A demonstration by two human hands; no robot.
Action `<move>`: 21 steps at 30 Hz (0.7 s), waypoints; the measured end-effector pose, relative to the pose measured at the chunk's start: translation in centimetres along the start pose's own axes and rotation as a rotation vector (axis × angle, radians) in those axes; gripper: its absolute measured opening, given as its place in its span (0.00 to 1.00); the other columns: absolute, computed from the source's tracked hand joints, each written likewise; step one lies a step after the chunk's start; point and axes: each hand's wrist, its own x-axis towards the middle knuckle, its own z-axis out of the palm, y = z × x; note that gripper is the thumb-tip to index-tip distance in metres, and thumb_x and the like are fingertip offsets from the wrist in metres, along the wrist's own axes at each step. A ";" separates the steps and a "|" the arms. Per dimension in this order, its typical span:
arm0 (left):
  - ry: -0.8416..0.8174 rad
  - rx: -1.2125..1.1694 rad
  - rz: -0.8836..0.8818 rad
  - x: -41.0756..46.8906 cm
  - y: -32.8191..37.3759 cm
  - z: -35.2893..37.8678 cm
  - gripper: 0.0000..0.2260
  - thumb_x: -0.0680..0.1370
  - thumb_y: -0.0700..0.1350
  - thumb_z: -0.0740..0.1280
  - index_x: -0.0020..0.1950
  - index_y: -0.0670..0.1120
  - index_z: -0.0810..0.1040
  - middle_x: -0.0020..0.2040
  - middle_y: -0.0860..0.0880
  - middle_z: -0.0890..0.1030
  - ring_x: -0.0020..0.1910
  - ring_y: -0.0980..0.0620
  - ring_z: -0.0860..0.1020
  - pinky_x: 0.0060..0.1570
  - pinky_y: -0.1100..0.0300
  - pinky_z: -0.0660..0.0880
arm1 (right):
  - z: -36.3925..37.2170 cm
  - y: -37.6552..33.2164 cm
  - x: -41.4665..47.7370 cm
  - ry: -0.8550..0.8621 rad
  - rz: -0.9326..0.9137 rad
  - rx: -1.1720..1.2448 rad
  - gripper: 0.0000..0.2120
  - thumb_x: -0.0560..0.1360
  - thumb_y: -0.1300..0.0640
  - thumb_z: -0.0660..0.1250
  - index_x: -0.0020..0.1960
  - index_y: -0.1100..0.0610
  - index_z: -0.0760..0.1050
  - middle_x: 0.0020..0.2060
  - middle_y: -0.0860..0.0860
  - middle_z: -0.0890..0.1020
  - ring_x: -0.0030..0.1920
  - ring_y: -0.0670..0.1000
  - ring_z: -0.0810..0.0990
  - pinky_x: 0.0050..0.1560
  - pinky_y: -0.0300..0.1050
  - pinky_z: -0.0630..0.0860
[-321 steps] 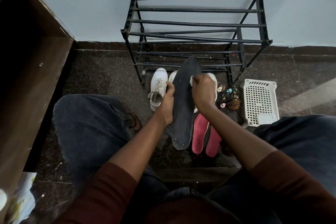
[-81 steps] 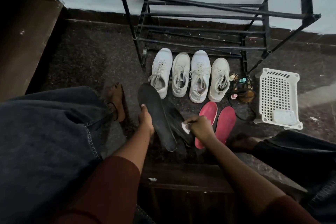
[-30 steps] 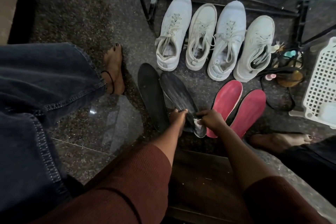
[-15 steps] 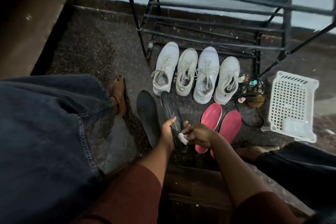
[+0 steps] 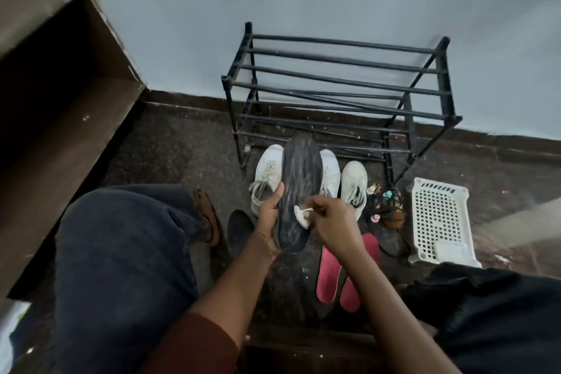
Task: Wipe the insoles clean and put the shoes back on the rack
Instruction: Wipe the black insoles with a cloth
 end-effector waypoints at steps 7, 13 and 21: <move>-0.125 -0.001 -0.026 0.1 1.4 3.1 0.31 0.73 0.61 0.61 0.62 0.36 0.77 0.56 0.37 0.80 0.53 0.41 0.80 0.57 0.51 0.76 | 0.6 -3.2 -2.3 -0.106 -0.390 -0.432 0.11 0.67 0.71 0.64 0.45 0.64 0.81 0.42 0.58 0.79 0.40 0.58 0.79 0.38 0.50 0.75; -0.091 -0.082 -0.091 -0.3 1.8 3.5 0.31 0.75 0.62 0.56 0.65 0.38 0.73 0.55 0.37 0.77 0.49 0.42 0.80 0.42 0.54 0.80 | -0.4 -4.0 -3.4 -0.197 -0.463 -0.395 0.09 0.59 0.73 0.65 0.36 0.64 0.79 0.34 0.57 0.78 0.32 0.56 0.78 0.32 0.38 0.68; -0.044 -0.221 -0.065 -0.2 1.5 3.9 0.27 0.80 0.58 0.55 0.49 0.35 0.80 0.40 0.40 0.81 0.47 0.44 0.82 0.54 0.55 0.78 | 0.1 -5.6 1.6 -0.034 -0.304 -0.453 0.10 0.74 0.67 0.61 0.50 0.64 0.81 0.47 0.58 0.81 0.49 0.56 0.79 0.51 0.37 0.66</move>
